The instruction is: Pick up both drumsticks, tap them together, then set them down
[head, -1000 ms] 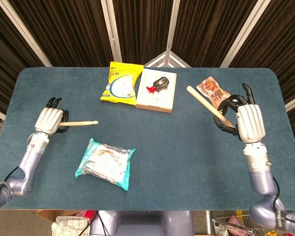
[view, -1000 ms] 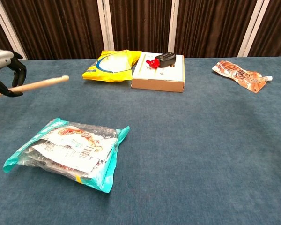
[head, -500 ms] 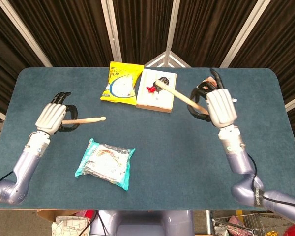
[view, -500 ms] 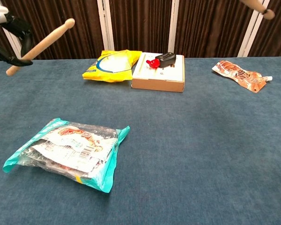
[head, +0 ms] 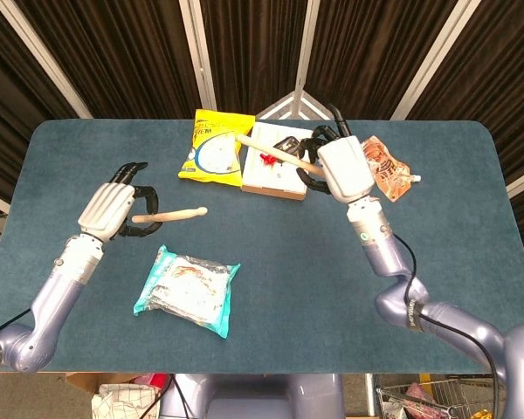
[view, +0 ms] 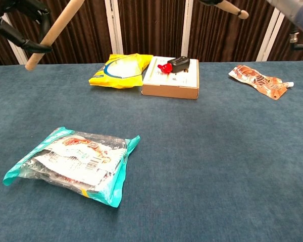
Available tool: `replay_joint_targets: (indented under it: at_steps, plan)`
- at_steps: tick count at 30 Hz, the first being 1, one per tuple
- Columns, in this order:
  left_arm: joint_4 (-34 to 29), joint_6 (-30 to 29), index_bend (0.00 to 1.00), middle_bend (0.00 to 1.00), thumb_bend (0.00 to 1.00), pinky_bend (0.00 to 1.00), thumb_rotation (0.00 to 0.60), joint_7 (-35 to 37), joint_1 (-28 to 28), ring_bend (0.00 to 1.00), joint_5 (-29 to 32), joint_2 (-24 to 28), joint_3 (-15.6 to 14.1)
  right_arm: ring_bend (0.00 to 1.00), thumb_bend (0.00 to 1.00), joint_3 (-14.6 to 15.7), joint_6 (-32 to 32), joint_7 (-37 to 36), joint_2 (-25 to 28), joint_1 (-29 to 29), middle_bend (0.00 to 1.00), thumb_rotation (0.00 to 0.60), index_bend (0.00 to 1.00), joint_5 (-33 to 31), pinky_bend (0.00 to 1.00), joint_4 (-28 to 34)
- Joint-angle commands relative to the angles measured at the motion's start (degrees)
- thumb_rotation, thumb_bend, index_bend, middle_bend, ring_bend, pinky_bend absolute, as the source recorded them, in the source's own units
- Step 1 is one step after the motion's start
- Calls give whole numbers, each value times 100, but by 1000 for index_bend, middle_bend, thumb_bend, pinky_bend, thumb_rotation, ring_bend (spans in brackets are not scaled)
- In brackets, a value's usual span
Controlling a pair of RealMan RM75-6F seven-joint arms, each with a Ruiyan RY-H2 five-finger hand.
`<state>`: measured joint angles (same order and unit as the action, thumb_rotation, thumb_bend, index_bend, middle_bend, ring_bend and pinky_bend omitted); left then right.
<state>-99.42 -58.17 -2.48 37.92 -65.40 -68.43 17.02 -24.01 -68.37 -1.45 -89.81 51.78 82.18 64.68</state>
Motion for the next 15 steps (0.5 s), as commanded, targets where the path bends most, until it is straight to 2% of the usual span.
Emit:
replay_joint_targets:
  at_steps: [1,5,15]
  plan:
    - [-119,42,628,589,393,0,600,63,73,75,108,-66,61,367,428,37,-33,21,-103,143,664,600,733,106,0,-154]
    - [-241,104,628,589,389,0,600,-99,186,75,327,-127,89,368,428,43,-90,42,-155,218,664,600,733,116,0,-182]
    - [-473,-196,627,589,388,0,600,-741,468,78,1114,-377,313,367,429,247,-333,164,-124,220,664,600,738,305,0,-187]
